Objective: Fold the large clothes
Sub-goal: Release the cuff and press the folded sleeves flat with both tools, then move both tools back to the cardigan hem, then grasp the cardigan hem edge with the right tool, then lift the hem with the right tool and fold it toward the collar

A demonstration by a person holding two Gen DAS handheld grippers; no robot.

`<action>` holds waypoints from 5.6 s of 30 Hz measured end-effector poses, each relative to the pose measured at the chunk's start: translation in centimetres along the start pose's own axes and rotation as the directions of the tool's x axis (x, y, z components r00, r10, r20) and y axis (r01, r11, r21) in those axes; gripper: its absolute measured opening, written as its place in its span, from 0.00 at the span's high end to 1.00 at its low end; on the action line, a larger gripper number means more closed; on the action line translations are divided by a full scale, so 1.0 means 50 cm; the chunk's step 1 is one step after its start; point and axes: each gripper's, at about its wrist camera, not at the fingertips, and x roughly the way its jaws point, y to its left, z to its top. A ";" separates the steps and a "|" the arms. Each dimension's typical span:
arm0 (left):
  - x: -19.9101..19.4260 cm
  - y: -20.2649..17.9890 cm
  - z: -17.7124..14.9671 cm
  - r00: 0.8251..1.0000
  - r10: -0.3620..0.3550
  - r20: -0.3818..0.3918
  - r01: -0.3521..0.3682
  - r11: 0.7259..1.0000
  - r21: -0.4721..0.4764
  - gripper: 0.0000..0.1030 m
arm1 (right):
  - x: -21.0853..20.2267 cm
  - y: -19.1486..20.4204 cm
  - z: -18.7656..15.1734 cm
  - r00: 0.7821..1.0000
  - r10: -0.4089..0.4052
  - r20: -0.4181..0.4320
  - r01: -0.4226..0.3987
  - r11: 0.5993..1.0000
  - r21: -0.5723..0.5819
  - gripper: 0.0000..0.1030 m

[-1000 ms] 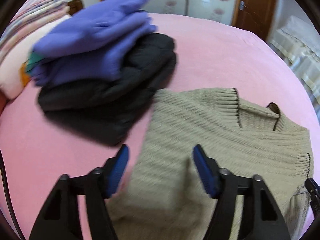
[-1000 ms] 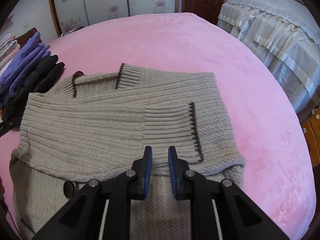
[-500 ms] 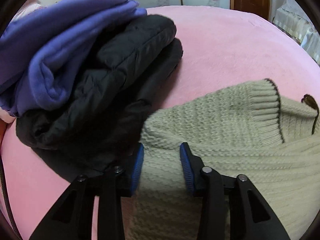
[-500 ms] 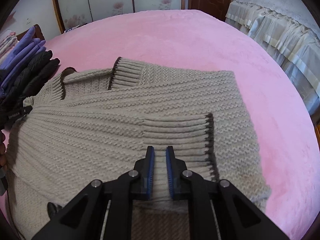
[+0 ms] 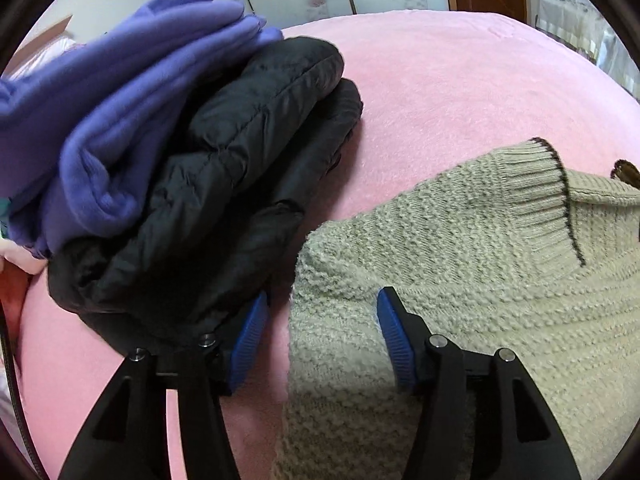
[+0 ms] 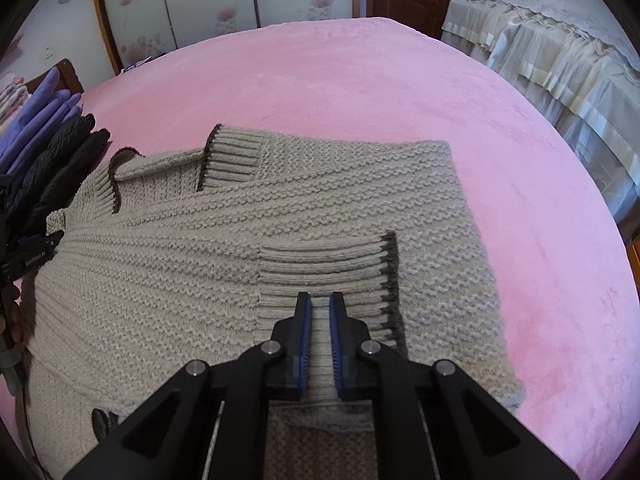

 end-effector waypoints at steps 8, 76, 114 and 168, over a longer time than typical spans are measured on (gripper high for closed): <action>-0.164 -0.026 0.007 0.996 -0.081 0.033 0.081 0.997 -0.014 0.21 | -0.095 -0.017 -0.007 0.999 0.046 0.029 -0.047 0.998 0.043 0.92; -0.648 0.211 -0.539 0.933 -0.357 -0.054 0.343 0.922 -0.181 0.13 | -0.596 -0.121 -0.383 0.973 0.174 0.151 -0.188 0.978 0.086 0.67; -0.468 0.233 -0.845 0.910 -0.406 0.089 0.414 0.903 -0.112 0.18 | -0.364 -0.235 -0.711 0.991 0.129 -0.040 -0.132 0.989 -0.071 0.67; -0.700 0.265 -0.520 0.837 -0.457 0.301 0.527 0.821 -0.219 0.89 | -0.671 -0.146 -0.410 0.783 0.393 0.481 -0.360 0.918 -0.165 0.94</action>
